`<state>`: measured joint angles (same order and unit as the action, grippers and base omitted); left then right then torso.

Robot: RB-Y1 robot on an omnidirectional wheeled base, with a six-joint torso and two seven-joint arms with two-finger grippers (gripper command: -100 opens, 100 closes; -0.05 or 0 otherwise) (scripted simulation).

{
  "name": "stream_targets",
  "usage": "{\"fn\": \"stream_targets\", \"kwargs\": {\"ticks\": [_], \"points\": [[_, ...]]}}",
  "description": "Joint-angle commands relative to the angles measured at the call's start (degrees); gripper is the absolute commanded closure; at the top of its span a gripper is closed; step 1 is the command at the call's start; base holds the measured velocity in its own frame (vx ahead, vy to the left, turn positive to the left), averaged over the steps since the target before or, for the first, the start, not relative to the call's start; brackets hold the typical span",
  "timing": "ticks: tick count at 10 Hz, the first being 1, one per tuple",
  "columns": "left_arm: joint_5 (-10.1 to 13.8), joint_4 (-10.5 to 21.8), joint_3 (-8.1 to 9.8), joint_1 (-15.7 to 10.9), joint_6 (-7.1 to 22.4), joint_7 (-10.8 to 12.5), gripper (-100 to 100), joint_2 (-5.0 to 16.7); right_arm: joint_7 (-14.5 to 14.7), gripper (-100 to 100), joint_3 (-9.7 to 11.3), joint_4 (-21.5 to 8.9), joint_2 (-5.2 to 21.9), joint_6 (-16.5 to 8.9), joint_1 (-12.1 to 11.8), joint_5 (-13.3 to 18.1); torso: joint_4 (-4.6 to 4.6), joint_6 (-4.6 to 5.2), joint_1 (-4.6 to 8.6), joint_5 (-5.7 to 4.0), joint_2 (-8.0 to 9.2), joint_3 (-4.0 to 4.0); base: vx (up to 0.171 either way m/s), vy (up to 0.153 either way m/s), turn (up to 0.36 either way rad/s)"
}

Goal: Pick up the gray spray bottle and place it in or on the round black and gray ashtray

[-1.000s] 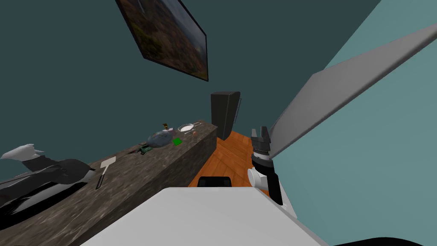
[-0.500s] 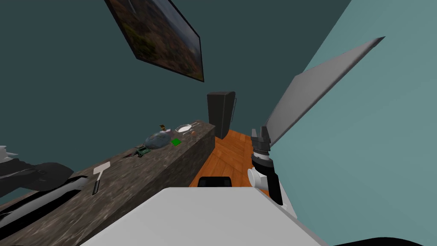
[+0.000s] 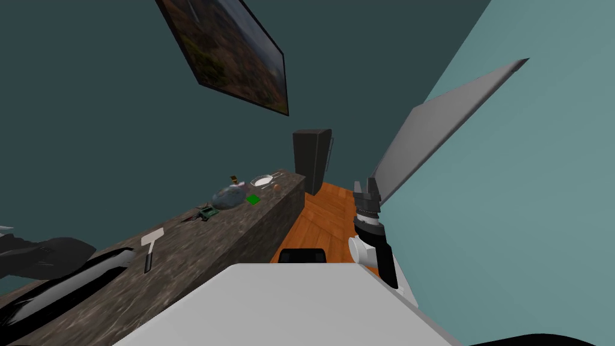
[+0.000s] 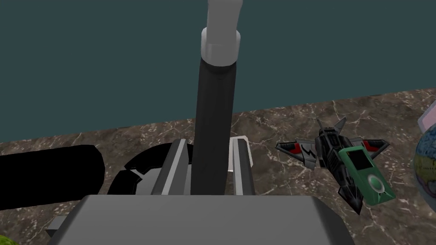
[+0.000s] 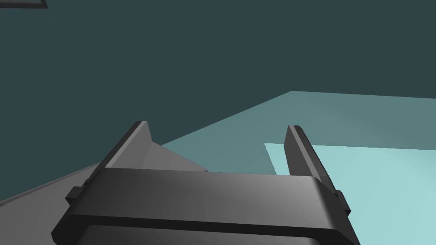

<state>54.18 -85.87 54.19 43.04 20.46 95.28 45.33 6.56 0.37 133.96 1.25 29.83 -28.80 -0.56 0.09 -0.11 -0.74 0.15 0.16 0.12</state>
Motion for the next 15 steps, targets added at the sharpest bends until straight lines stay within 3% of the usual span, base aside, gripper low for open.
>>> {"fn": "stream_targets", "kwargs": {"ticks": [1, 7, 9, 10, 14, 15], "points": [[-0.2, 1.5, 0.22, -0.4, 2.3, 1.2, 100, 0.7, 0.0, 0, 0.0, 0.0, 0.0, 0.0, 0.0, 0.0, 0.00, 0.00, 0.00, 0.00, 0.00, 0.00, -0.023, 0.106, -0.012], [-0.8, 6.2, 0.43, -1.4, 9.3, 4.8, 100, 3.2, 0.0, 0, 0.0, 0.0, 0.0, 0.0, 0.0, 0.0, 0.01, -0.09, 0.08, 0.00, -0.01, 0.00, -0.014, 0.103, 0.008], [-0.2, 6.6, 0.40, -1.3, 9.2, 4.5, 100, 3.5, 0.0, 0, 0.0, 0.0, 0.0, 0.0, 0.0, 0.0, 0.00, -0.14, 0.07, 0.02, -0.06, -0.03, 0.008, 0.071, 0.019], [-0.2, 6.7, 0.41, -1.3, 9.3, 4.5, -100, 3.5, 0.0, 0, 0.0, 0.0, 0.0, 0.0, 0.0, 0.0, 0.00, -0.08, 0.28, -0.02, -0.09, -0.04, 0.000, 0.009, 0.000], [-0.2, 6.7, 0.41, -1.3, 9.3, 4.5, -100, 3.5, 0.0, 0, 0.0, 0.0, 0.0, 0.0, 0.0, 0.0, -0.01, -0.08, 0.54, -0.10, -0.10, -0.05, 0.000, 0.000, 0.000], [-0.2, 6.7, 0.41, -1.3, 9.3, 4.5, 0, 3.5, 0.0, 0, 0.0, 0.0, 0.0, 0.0, 0.0, 0.0, -0.01, -0.08, 0.55, -0.10, -0.10, -0.05, 0.000, 0.000, 0.000]]}}
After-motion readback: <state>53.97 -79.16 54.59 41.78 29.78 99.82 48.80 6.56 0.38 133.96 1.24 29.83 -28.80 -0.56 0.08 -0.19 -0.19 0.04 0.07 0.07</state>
